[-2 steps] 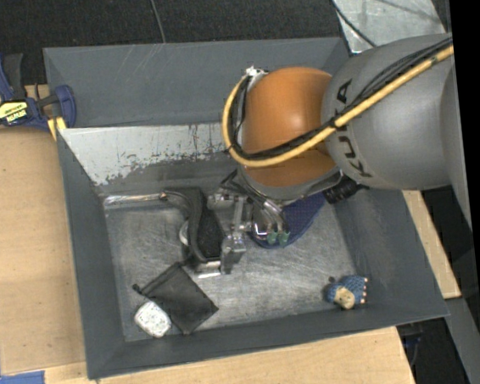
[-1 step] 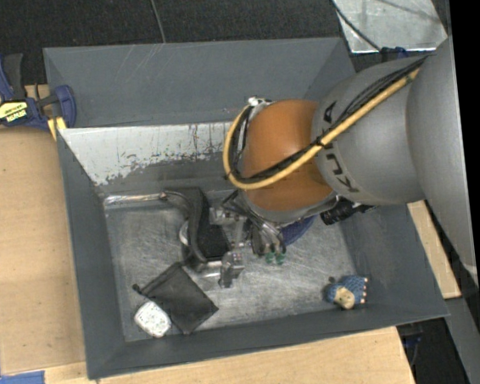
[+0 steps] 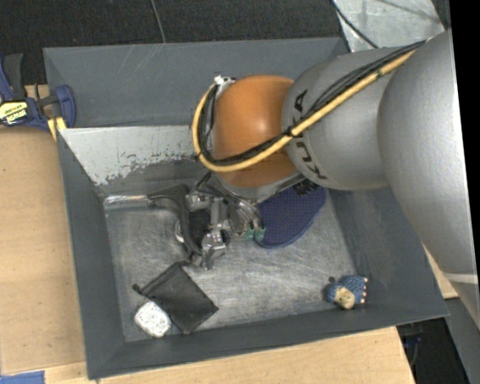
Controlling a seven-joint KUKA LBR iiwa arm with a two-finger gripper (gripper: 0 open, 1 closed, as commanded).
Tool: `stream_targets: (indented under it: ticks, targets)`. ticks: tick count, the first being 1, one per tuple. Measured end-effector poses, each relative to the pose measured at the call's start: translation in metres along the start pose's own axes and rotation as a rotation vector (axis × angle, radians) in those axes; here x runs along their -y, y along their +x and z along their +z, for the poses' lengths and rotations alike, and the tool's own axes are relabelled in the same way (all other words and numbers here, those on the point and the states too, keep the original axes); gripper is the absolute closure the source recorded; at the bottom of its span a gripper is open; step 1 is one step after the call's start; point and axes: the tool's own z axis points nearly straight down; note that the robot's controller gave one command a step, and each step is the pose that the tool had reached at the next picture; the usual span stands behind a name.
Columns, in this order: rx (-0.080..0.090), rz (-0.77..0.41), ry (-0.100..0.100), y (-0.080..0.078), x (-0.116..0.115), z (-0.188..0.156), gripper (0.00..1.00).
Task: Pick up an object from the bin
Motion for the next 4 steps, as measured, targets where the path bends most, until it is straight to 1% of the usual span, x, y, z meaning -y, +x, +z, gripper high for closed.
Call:
stream_targets:
  ticks: [1, 2, 3, 4]
  targets:
    - [0.030, -0.116, -0.010, -0.008, 0.001, 0.001, 0.00]
    - [-0.001, -0.260, -0.004, -0.049, 0.031, 0.016, 0.00]
    - [0.002, -0.259, -0.005, -0.049, 0.030, 0.015, 1.00]
    - [-0.006, -0.304, -0.004, -0.050, 0.036, -0.091, 1.00]
